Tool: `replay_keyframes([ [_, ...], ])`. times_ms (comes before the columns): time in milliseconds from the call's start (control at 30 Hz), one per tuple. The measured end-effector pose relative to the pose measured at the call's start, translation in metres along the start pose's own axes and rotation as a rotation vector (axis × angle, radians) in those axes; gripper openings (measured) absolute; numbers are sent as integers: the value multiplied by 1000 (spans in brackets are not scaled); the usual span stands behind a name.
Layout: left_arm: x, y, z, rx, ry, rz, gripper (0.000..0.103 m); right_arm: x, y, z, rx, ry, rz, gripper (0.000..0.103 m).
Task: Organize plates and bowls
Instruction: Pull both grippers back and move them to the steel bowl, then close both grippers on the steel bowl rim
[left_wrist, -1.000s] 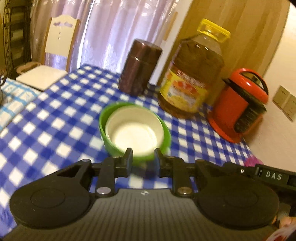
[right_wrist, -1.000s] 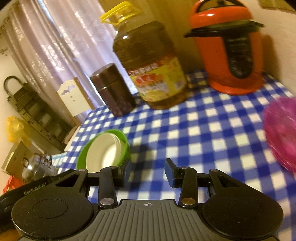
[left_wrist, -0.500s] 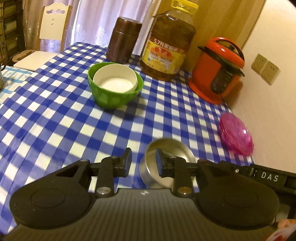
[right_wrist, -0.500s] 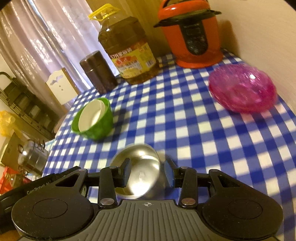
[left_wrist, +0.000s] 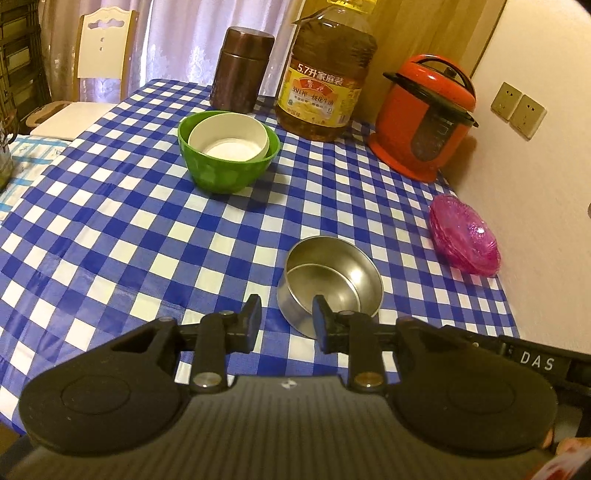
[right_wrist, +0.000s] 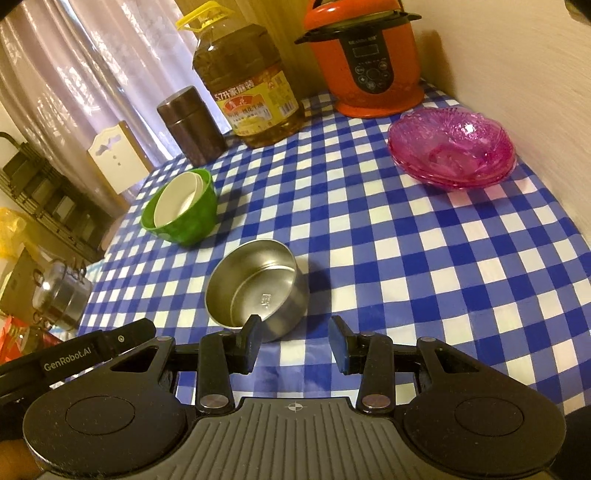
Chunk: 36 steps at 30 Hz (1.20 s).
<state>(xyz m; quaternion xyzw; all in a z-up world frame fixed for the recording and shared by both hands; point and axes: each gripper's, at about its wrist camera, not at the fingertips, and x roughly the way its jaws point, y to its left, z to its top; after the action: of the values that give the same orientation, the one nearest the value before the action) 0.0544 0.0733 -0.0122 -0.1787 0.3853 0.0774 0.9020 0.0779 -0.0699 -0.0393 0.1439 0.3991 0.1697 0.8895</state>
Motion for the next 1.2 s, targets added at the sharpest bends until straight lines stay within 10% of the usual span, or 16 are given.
replay_keyframes([
  [1200,106,13,22,-62,91,-47,25,100,-11,24,24,68,52,36],
])
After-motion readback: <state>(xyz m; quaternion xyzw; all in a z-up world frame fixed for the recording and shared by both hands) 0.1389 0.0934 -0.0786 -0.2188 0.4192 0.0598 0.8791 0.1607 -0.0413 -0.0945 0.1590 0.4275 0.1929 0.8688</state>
